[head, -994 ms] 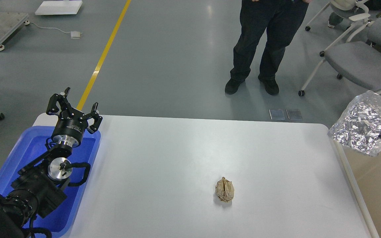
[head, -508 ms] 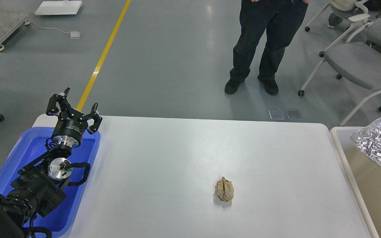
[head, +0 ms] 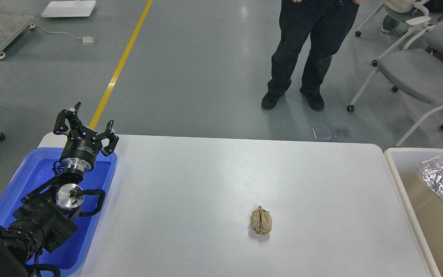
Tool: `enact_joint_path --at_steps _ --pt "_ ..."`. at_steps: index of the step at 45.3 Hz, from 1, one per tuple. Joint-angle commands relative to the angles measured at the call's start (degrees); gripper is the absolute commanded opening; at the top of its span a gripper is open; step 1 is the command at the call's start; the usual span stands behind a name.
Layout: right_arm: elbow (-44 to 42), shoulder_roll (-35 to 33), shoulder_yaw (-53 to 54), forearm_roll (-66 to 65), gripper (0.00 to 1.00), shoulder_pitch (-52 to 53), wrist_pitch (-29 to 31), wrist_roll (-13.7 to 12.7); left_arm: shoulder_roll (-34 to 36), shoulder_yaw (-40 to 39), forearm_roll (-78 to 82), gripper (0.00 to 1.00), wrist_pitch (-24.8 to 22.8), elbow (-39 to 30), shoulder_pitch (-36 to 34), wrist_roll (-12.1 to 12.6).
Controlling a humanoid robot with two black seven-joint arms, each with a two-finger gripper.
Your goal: Tidy desktop
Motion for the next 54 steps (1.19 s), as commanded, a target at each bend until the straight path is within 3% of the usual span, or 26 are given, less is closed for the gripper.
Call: enact_joint_path --at_steps 1,2,4,6,34,54 --pt "-0.66 1.48 0.16 1.42 0.53 -0.94 -1.6 -1.11 0.0 0.0 0.0 1.0 0.0 0.02 0.0 0.0" --pt "-0.75 1.48 0.25 1.51 0.68 -0.94 -1.61 -1.11 0.0 0.0 0.0 1.0 0.0 0.02 0.0 0.0" --pt "-0.75 1.48 0.51 1.86 0.76 -1.12 -1.61 -1.11 0.0 0.0 0.0 1.0 0.0 0.02 0.0 0.0" --pt "-0.75 1.48 0.69 2.3 1.0 -1.47 -1.52 -1.11 0.0 0.0 0.0 1.0 0.0 0.02 0.0 0.0" --pt "1.01 1.48 8.24 2.65 1.0 -1.12 -1.08 -0.67 0.0 0.0 0.0 1.0 0.0 0.02 0.0 0.0" --pt "20.07 1.13 27.66 2.65 1.0 0.29 -0.46 -0.5 0.0 0.0 0.0 1.0 0.0 0.02 0.0 0.0"
